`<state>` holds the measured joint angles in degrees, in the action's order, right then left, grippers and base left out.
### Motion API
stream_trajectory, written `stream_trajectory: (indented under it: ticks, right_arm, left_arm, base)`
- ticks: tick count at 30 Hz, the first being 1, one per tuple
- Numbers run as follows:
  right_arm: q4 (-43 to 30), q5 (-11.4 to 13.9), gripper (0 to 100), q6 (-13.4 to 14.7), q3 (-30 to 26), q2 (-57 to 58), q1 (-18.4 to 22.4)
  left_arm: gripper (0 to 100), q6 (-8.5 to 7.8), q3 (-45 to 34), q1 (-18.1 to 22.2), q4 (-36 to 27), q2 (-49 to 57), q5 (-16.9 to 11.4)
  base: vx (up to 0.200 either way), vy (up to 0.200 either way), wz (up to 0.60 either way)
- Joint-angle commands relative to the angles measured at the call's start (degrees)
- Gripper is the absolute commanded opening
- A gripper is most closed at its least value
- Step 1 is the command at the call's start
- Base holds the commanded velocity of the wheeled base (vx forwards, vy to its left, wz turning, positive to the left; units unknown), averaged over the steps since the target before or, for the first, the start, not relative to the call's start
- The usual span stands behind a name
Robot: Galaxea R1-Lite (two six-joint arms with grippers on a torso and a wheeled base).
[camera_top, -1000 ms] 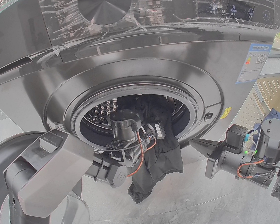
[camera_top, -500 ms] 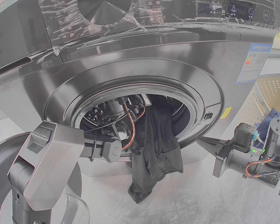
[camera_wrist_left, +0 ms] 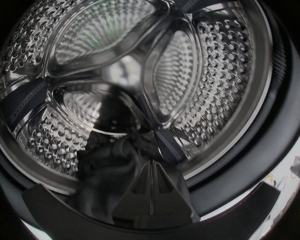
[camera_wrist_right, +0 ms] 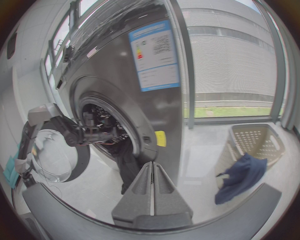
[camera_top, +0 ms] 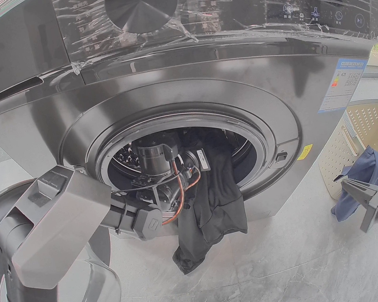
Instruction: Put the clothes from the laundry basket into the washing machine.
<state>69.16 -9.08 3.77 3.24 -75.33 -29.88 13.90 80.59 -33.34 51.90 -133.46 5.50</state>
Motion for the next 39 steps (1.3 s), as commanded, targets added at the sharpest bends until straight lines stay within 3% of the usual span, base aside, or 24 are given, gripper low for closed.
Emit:
stream_trajectory:
  ticks: [1, 8, 15, 20, 24, 27, 28, 29, 32, 35, 39]
  right_arm:
    - [-13.79, -1.82, 0, -1.04, -3.24, 22.15, 12.92]
    - [-39.80, -1.03, 0, -2.62, -3.15, 48.43, 20.83]
    - [-57.20, -0.76, 0, -2.71, -2.72, 67.94, 22.50]
    - [-60.46, -1.03, 0, -1.57, -3.24, 70.32, 22.58]
    - [-61.60, -3.84, 0, -1.66, -3.24, 70.23, 23.55]
    - [-61.25, -4.37, 0, -2.10, -3.24, 70.32, 25.48]
    - [-62.30, -3.05, 0, -3.85, -2.89, 72.16, 29.88]
    - [-62.65, -1.55, 0, -4.82, -3.15, 72.95, 31.46]
    - [-67.22, 2.84, 0, -5.26, -2.80, 74.80, 30.58]
    - [-67.93, 7.85, 0, -3.50, -2.63, 75.15, 30.23]
    - [-68.19, 9.17, 0, -2.98, -2.45, 75.06, 30.32]
  left_arm:
    - [0, -0.36, -14.85, -3.48, 1.01, 9.10, -1.98]
    - [0, -0.63, -22.06, -4.80, 4.88, 10.15, -2.60]
    - [0, -0.71, -24.78, -5.86, 8.05, 8.92, -2.42]
    - [0, -0.89, -26.19, -6.03, 9.28, 9.01, -2.07]
    - [0, -2.82, -28.21, -6.39, 11.83, 9.01, -1.81]
    - [0, -3.17, -29.79, -6.56, 13.06, 9.10, -1.81]
    - [0, -3.17, -30.93, -6.82, 14.11, 9.01, -1.81]
    - [0, -3.17, -31.11, -6.82, 14.46, 9.01, -1.81]
    - [0, -3.26, -31.11, -6.39, 14.81, 8.83, -1.81]
    - [0, -3.35, -30.32, -5.86, 14.90, 7.60, -1.89]
    - [0, -3.70, -27.86, -4.80, 14.64, 4.00, -1.89]
  base:
    - [0.000, 0.000, 0.00]
    - [0.000, 0.000, 0.00]
    - [0.000, 0.000, 0.00]
    - [0.000, 0.000, 0.00]
    - [0.000, 0.000, 0.00]
    - [0.000, 0.000, 0.00]
    - [0.000, 0.000, 0.00]
    - [0.000, 0.000, 0.00]
    - [0.000, 0.000, 0.00]
    - [0.000, 0.000, 0.00]
    - [0.000, 0.000, 0.00]
